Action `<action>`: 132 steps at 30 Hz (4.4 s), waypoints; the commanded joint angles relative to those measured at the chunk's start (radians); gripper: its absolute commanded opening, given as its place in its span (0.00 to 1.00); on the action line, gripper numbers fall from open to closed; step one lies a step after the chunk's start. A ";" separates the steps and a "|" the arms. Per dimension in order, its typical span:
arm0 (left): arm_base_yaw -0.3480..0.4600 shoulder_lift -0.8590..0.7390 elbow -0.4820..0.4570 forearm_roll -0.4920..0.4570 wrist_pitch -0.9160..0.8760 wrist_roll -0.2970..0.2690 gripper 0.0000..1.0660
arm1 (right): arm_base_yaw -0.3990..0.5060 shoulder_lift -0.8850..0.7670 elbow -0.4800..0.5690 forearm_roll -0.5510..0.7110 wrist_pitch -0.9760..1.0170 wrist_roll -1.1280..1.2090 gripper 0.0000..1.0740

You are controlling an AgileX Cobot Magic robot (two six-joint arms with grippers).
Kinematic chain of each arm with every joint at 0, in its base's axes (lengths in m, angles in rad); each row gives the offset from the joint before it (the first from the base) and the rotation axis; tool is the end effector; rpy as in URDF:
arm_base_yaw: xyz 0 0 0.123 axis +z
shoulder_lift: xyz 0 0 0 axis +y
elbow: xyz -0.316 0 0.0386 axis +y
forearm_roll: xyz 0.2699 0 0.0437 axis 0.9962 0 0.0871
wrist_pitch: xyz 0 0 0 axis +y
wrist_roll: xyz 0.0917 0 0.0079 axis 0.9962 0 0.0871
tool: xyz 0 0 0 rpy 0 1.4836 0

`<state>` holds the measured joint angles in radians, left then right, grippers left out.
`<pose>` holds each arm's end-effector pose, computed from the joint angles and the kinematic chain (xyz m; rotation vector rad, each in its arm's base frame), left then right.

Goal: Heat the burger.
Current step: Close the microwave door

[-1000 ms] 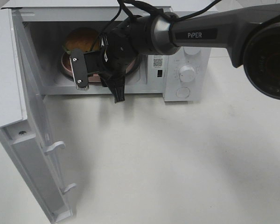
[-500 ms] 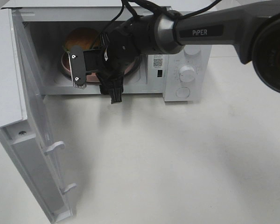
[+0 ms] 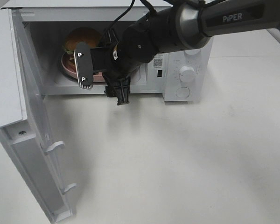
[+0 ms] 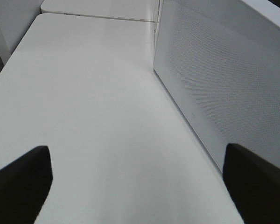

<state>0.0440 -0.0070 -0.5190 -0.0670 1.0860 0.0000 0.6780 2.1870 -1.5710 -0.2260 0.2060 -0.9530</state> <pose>-0.0227 -0.0065 0.2908 -0.0398 2.0418 -0.0526 0.4140 0.3280 0.1769 -1.8393 1.4124 -0.3063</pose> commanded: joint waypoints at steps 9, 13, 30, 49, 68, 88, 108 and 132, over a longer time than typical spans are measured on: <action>0.003 -0.015 0.002 -0.008 -0.014 0.000 0.85 | -0.001 -0.173 0.228 -0.004 -0.063 0.050 0.71; 0.003 -0.015 0.002 -0.008 -0.014 0.000 0.85 | -0.001 -0.220 0.284 -0.004 -0.063 0.062 0.71; 0.003 -0.015 0.002 -0.008 -0.014 0.000 0.85 | -0.001 -0.516 0.555 -0.004 0.020 0.284 0.71; 0.003 -0.015 0.002 -0.008 -0.014 0.000 0.85 | -0.001 -0.825 0.683 -0.003 0.374 0.730 0.71; 0.003 -0.015 0.002 -0.008 -0.014 0.000 0.85 | -0.001 -1.029 0.683 -0.003 0.762 0.983 0.71; 0.003 -0.015 0.002 -0.008 -0.014 0.000 0.85 | -0.002 -1.292 0.683 -0.003 0.924 1.053 0.71; 0.003 -0.015 0.002 -0.008 -0.014 0.000 0.85 | -0.492 -1.752 0.907 0.076 0.932 1.007 0.71; 0.003 -0.015 0.002 -0.008 -0.014 0.000 0.85 | -0.641 -2.177 1.032 0.167 0.887 0.984 0.71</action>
<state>0.0440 -0.0070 -0.5190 -0.0670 1.0850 0.0000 0.0440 0.0200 -0.5430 -0.0630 1.1050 0.0400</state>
